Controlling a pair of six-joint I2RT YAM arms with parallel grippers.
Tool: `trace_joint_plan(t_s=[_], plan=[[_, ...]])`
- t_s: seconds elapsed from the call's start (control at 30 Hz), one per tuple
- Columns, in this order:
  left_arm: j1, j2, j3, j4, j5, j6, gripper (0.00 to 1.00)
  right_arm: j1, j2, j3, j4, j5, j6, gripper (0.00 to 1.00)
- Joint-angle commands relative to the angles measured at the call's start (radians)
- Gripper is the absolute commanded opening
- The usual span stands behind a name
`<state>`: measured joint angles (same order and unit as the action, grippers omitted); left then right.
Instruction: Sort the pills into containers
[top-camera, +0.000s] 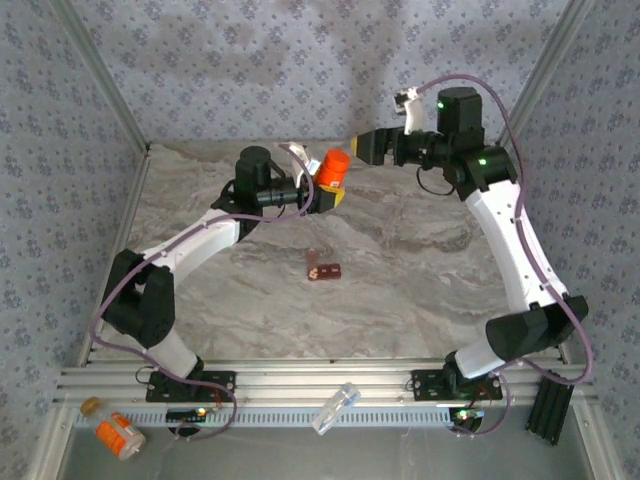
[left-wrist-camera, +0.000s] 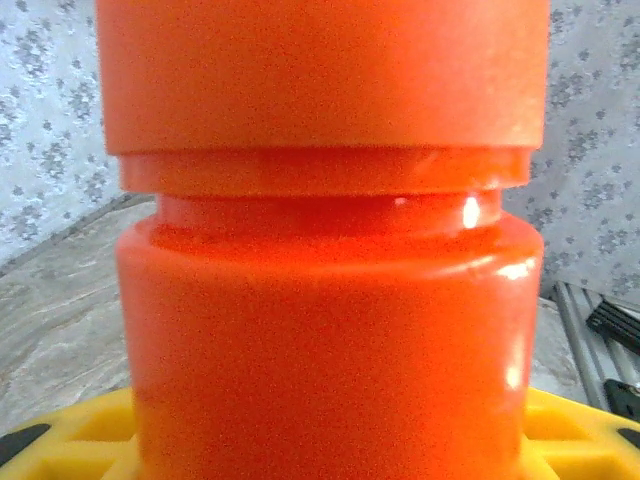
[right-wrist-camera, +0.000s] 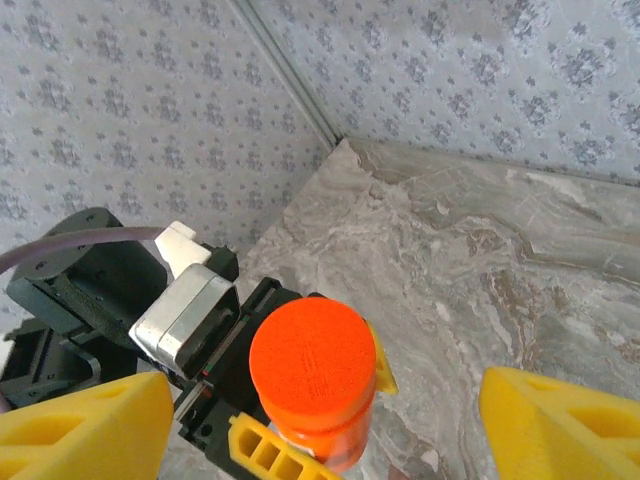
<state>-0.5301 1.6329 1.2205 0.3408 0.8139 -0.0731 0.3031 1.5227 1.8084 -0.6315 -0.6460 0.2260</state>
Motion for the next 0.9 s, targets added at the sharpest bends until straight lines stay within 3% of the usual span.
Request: trace_joint_plan(t_s=[0.0,0.33,0.87], plan=[[0.005,-0.001,0.04,0.012,0.087,-0.017,0.0,0.044,0.049,0.072,-0.132,0.04,-0.095,0.82],[0.003,-0.003,0.036,0.0,0.1,-0.019,0.0,0.105,0.133,0.159,-0.207,0.083,-0.146,0.83],[0.003,-0.011,0.028,0.002,0.096,-0.013,0.0,0.122,0.155,0.144,-0.203,0.072,-0.125,0.59]])
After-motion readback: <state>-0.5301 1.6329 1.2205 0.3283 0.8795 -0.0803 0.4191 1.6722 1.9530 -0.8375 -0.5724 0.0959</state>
